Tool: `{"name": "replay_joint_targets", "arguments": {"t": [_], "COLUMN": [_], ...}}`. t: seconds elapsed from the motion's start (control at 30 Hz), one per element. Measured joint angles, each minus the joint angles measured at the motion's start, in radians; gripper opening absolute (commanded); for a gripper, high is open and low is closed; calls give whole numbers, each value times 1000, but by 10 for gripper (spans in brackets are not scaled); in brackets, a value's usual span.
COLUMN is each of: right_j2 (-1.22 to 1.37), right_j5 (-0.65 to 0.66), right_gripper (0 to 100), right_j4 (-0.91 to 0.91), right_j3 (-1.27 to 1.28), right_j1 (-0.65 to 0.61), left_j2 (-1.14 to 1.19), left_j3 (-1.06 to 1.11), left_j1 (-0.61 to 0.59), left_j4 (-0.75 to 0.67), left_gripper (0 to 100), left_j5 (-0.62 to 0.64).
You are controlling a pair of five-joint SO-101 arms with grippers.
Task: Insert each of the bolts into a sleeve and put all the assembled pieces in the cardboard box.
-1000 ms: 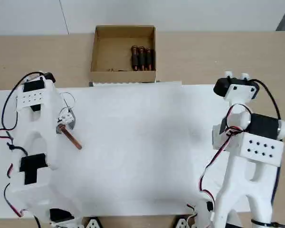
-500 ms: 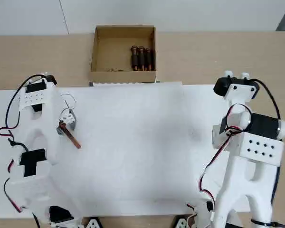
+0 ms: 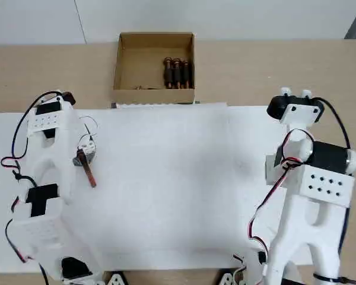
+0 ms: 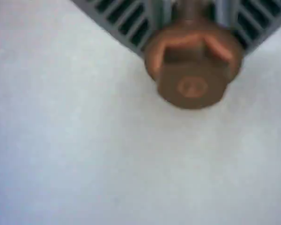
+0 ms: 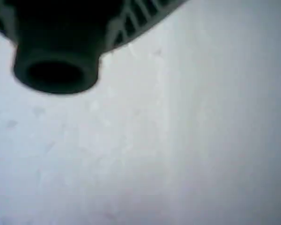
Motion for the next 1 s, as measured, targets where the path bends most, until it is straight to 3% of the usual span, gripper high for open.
{"name": "replay_joint_targets", "arguments": {"t": [0.2, 0.6, 1.0], "right_j2": [0, -189, -552], "right_j5": [0, 0, 0], "right_gripper": [3, 3, 2], "right_j4": [2, 48, 49], "right_j3": [0, -23, -21], "right_j1": [0, 0, 0], "left_j2": [-150, -572, -844], "left_j3": [11, 11, 11], "left_j1": [34, 247, 282], "left_j4": [31, 97, 166], "left_gripper": [5, 5, 5], "left_j5": [-2, -15, -206]}}
